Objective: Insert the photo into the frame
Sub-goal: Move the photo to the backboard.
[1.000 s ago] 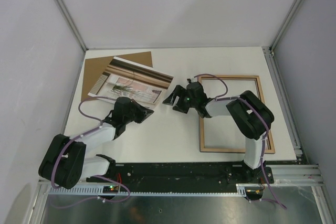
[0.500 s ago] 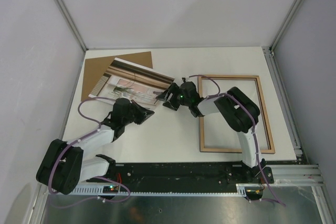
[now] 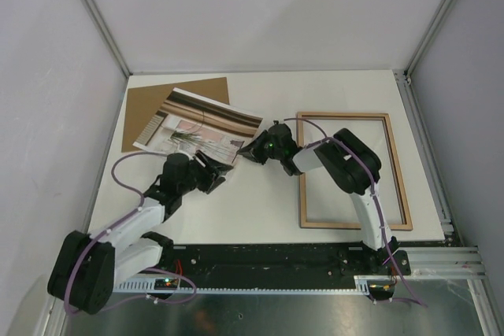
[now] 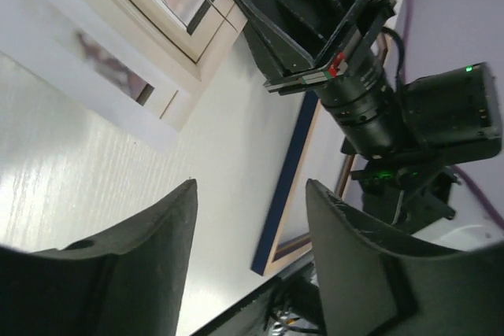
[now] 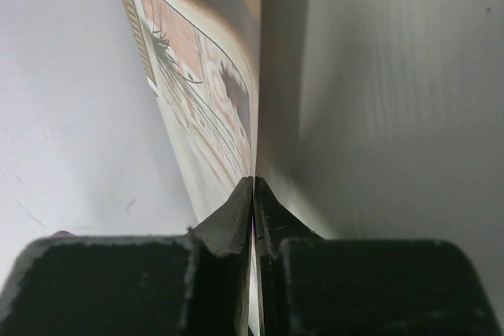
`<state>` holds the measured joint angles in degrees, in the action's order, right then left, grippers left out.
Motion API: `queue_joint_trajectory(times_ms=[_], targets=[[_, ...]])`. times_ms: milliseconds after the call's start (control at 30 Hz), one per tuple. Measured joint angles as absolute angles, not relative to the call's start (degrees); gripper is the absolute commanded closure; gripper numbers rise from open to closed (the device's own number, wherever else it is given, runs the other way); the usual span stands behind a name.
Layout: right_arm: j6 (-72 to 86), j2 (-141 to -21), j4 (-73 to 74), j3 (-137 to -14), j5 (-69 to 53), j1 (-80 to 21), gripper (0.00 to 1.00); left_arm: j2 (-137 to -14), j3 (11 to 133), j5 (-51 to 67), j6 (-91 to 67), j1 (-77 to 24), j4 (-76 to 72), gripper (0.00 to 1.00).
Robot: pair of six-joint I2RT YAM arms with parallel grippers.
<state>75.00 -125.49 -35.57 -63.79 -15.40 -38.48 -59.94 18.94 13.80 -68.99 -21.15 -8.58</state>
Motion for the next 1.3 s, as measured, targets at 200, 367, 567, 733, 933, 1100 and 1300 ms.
queue_joint_trajectory(times_ms=[200,367,567,733,933,1100,1300], targets=[[78.35,-125.45,-35.68,-63.9,-16.01,-37.21,1.0,-50.48,15.49,13.85,-69.93,-14.55,-4.01,0.26],[80.4,-123.61,-34.39,-63.9,-16.45,-35.88,1.0,-45.12,12.08,13.52,-70.61,-8.16,0.38,0.16],[81.65,-118.28,-33.74,-63.99,-17.21,-35.05,1.0,-49.56,11.99,13.82,-70.37,-3.36,-0.6,0.1],[81.65,-115.26,-32.01,-64.2,-17.96,-35.03,1.0,-57.08,12.01,14.92,-70.43,-0.78,-8.49,0.1],[80.75,-113.1,-27.92,-64.2,-18.79,-35.03,1.0,-64.18,12.01,15.94,-71.13,1.93,-18.17,0.13],[79.92,-113.01,-26.28,-64.07,-18.98,-34.92,1.0,-66.35,12.01,17.21,-71.68,2.72,-22.63,0.18],[79.72,-113.01,-25.45,-63.55,-19.42,-34.81,1.0,-65.56,11.84,18.48,-72.07,2.81,-24.69,0.21]])
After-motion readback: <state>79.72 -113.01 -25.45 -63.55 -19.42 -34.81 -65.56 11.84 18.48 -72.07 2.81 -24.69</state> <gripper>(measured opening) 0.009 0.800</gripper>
